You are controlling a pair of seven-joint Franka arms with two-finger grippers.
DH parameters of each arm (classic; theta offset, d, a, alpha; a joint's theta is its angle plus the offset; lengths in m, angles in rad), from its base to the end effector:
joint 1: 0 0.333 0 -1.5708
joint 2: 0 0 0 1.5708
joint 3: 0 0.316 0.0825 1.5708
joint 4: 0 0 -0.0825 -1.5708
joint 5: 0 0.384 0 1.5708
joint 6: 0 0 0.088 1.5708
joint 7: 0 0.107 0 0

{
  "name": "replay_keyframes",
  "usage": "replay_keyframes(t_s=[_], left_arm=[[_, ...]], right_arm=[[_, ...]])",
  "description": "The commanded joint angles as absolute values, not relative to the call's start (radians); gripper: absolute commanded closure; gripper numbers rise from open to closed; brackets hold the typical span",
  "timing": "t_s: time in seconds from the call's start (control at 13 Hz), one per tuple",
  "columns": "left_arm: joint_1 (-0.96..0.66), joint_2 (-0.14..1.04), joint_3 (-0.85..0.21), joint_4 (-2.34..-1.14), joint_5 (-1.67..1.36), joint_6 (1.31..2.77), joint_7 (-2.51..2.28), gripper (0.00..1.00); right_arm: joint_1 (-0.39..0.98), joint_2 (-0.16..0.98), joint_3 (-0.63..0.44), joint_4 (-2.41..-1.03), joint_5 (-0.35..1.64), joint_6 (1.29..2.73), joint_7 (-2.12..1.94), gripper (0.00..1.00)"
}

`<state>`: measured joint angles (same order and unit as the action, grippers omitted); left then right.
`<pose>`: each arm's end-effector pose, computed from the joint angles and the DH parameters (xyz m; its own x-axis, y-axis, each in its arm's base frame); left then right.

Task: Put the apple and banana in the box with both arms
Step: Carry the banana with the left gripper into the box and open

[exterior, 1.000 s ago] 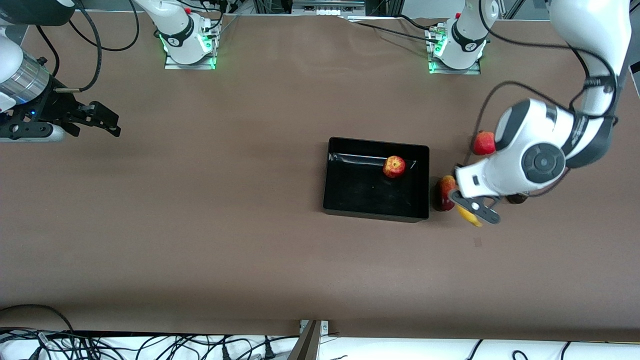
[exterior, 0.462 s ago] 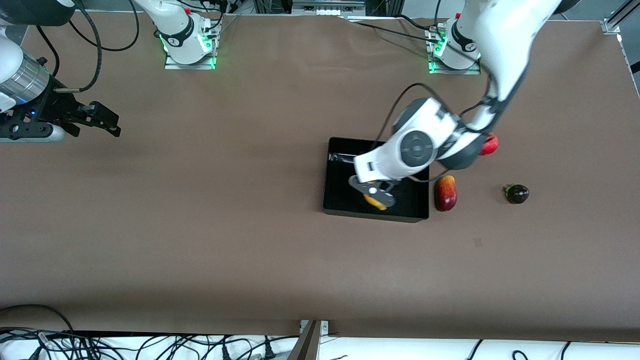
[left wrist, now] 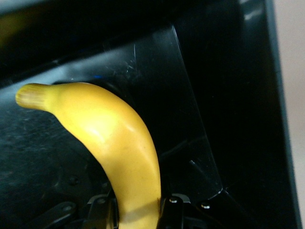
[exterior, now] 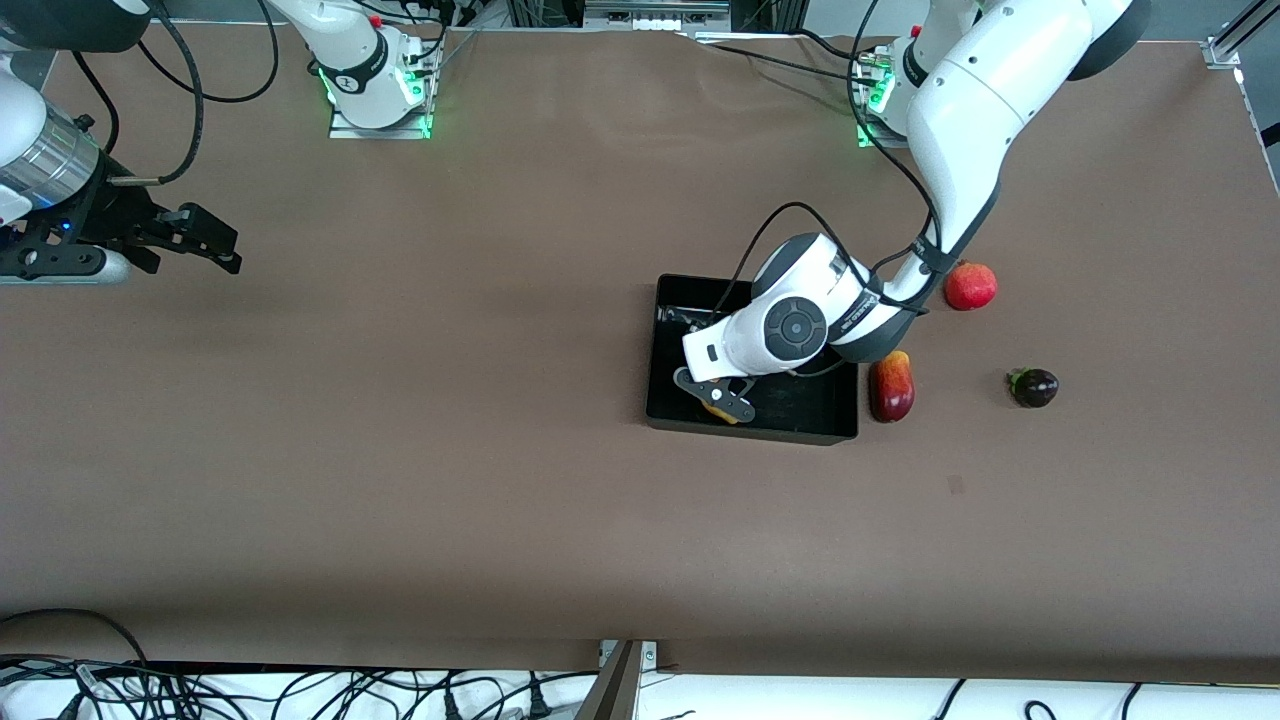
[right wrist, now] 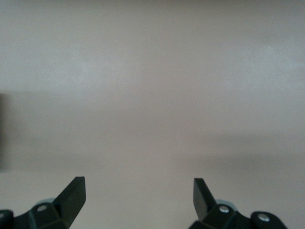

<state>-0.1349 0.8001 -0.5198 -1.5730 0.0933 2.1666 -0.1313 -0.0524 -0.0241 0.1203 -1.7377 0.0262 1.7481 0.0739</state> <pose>0.5755 -0.3754 0.2081 0.8747 -0.4619 -0.1466 -0.4130 -0.8688 0.2732 0.5569 0.0409 0.5739 0.9994 -0.0106 0.0325 -0.0097 -0.9996 -0.0255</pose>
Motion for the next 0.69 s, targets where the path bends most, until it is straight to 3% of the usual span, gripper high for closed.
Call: replay_keyframes(t_s=[0.0,0.08,0.23,0.62], left_arm=[[-0.143,0.811,-0.515,-1.542,0.095,2.154,-0.133,0.45],[-0.137,0.804,-0.517,-1.542,0.095,2.149,-0.133,0.05],[-0.118,0.757,-0.52,-1.539,0.095,2.108,-0.135,0.0],[0.012,0.462,-0.518,-1.494,0.092,1.757,-0.153,0.0]], right_arm=[[-0.057,-0.018,0.127,-1.72,0.015,1.743,0.087,0.0],[-0.057,-0.018,0.127,-1.72,0.017,1.743,0.087,0.0],[-0.057,-0.018,0.127,-1.72,0.015,1.743,0.087,0.0],[-0.057,-0.018,0.127,-1.72,0.015,1.743,0.087,0.0]])
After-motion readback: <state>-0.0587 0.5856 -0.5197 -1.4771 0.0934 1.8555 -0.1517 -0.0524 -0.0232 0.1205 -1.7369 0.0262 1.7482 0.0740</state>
